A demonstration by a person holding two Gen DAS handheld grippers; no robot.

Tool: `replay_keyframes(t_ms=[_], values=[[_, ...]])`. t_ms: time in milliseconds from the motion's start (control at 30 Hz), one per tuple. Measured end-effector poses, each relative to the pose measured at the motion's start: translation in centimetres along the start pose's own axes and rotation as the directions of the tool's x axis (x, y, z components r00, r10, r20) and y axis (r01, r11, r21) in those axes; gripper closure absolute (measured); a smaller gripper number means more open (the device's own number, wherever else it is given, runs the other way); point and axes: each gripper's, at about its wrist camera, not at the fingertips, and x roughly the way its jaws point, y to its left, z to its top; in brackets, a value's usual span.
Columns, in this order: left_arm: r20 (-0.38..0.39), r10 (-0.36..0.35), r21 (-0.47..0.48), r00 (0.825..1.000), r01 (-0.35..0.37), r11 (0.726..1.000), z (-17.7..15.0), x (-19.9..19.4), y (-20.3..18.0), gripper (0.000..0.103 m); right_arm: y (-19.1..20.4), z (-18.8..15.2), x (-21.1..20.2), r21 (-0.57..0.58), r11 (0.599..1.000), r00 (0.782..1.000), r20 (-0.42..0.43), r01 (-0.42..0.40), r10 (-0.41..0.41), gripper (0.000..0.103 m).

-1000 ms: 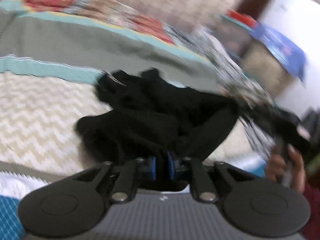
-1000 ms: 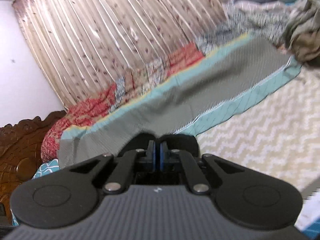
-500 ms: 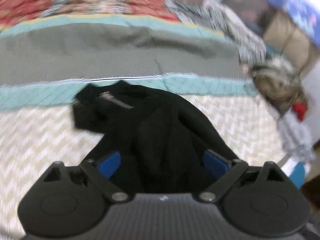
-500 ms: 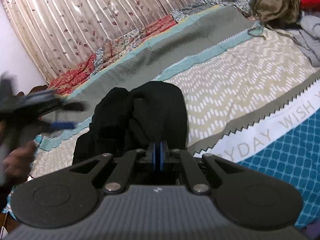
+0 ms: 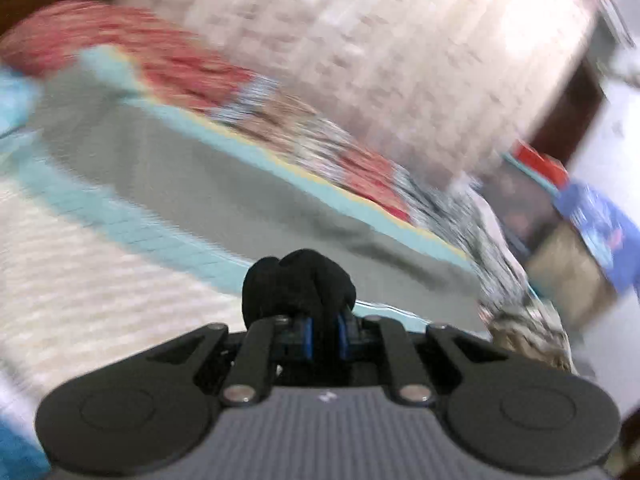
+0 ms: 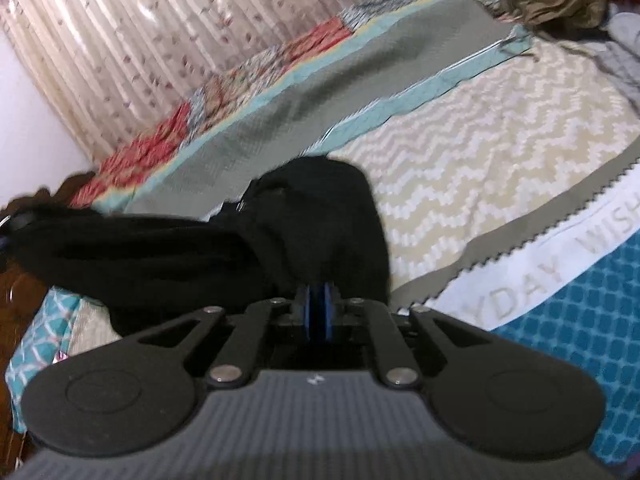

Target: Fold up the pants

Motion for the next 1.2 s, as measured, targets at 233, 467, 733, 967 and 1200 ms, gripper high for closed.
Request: replay_keyframes(t_ms=[233, 467, 733, 967, 1200], values=[[-0.118, 0.152, -0.207, 0.981, -0.174, 0.963, -7.1, -4.1, 9.6, 0.092, 4.8, 4.0, 0.8, -0.239, 0.965, 0.989, 0.123, 0.104, -0.077, 0.057], [-0.116, 0.121, -0.237, 0.986, -0.146, 0.961, -9.5, -4.9, 10.5, 0.092, 12.2, 5.9, 13.8, -0.515, 0.857, 0.993, -0.108, -0.011, -0.052, 0.042], [-0.092, 0.121, -0.202, 0.988, -0.137, 0.97, -9.2, -5.4, 8.9, 0.092, 10.9, 10.2, 17.6, -0.399, 0.907, 0.985, -0.04, 0.138, -0.167, 0.092], [-0.13, 0.016, -0.238, 0.991, -0.046, 0.97, -9.9, -2.8, 9.0, 0.092, -2.7, 16.3, 2.3, 0.005, 0.987, 0.948, 0.275, 0.163, -0.158, 0.091], [-0.178, 0.009, -0.166, 0.984, -0.039, 0.985, -10.3, -1.0, 7.2, 0.092, -13.3, 8.4, -3.9, 0.182, 0.872, 0.869, 0.123, 0.454, -0.479, 0.064]])
